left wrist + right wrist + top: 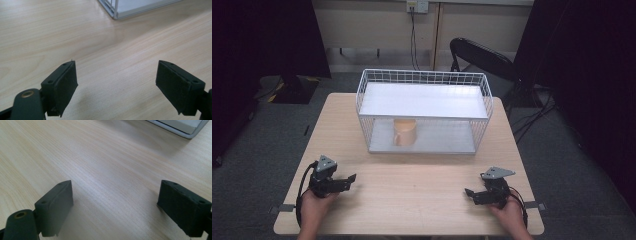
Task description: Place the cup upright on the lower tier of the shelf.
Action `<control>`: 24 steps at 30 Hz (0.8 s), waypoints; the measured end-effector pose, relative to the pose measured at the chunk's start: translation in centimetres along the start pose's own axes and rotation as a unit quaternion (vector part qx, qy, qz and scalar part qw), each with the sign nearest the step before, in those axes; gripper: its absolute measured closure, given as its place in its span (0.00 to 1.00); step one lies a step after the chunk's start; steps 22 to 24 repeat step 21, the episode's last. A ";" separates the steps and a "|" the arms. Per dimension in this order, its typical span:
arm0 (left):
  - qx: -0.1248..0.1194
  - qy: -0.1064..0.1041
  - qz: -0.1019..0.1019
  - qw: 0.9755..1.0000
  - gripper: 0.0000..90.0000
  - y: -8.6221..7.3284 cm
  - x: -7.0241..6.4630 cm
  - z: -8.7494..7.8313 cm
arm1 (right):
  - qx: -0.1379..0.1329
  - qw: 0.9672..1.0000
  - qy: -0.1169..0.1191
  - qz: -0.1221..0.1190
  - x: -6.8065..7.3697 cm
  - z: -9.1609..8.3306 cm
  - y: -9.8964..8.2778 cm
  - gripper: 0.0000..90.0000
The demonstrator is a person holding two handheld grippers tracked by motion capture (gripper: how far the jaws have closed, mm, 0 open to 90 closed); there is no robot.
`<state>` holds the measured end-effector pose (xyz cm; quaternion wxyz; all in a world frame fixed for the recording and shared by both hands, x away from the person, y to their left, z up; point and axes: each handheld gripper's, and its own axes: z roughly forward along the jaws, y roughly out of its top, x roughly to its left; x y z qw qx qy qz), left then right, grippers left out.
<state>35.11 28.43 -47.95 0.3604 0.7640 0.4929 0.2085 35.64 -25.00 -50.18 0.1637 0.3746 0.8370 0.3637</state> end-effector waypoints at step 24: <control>0.026 0.003 0.019 0.999 0.19 -0.7 -0.5 0.8 | 0.000 1.000 0.000 0.000 0.0 0.0 0.0 0.13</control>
